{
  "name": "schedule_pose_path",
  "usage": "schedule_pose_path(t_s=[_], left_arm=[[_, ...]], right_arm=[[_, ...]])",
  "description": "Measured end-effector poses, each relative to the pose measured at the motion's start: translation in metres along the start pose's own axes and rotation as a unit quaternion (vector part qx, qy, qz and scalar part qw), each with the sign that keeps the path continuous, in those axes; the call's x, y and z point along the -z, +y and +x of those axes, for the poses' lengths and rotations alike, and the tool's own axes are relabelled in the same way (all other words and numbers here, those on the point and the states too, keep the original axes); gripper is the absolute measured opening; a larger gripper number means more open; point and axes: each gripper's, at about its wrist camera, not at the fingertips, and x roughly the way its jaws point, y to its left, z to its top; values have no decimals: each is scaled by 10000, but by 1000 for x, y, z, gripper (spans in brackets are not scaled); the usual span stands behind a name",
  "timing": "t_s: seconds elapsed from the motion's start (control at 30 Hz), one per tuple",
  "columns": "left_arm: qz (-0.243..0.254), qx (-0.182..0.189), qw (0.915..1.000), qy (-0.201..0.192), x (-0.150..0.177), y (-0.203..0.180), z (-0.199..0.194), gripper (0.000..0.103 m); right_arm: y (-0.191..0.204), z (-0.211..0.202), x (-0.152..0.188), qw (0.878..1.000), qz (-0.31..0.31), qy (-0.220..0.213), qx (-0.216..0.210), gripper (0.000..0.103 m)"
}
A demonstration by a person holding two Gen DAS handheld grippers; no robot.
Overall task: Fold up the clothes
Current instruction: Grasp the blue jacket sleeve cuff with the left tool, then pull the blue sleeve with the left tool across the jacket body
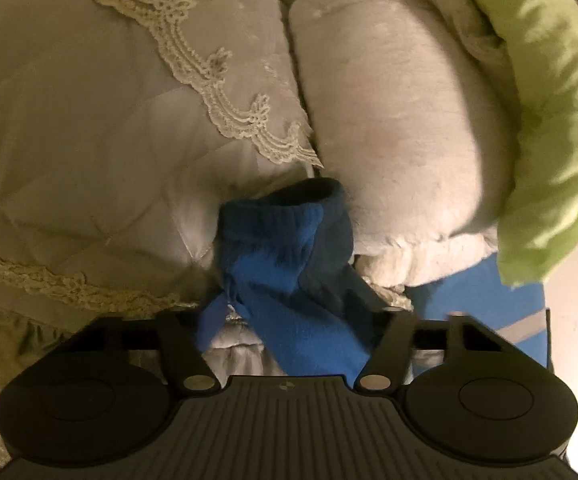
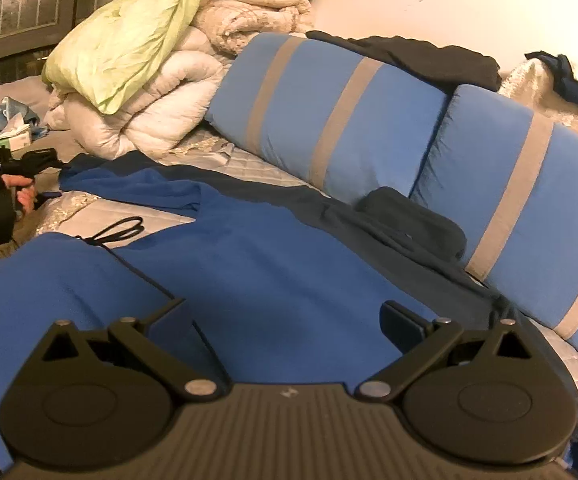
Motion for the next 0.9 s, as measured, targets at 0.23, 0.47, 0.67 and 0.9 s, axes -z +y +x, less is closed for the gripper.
schedule_pose_path(t_s=[0.23, 0.47, 0.67, 0.9], left_arm=[[549, -120, 9984, -107, 6, -20, -7, 8], [1472, -56, 9889, -194, 23, -67, -20, 8], [1929, 246, 9809, -18, 40, -98, -28, 8], [2797, 372, 9592, 194, 73, -140, -21, 8]], right_arm=[[7, 9, -8, 9999, -66, 43, -153, 103], [3, 14, -23, 9996, 182, 11, -201, 103], [-9, 23, -20, 9963, 840, 192, 20, 103], [-53, 41, 21, 9659, 2547, 360, 286, 103]])
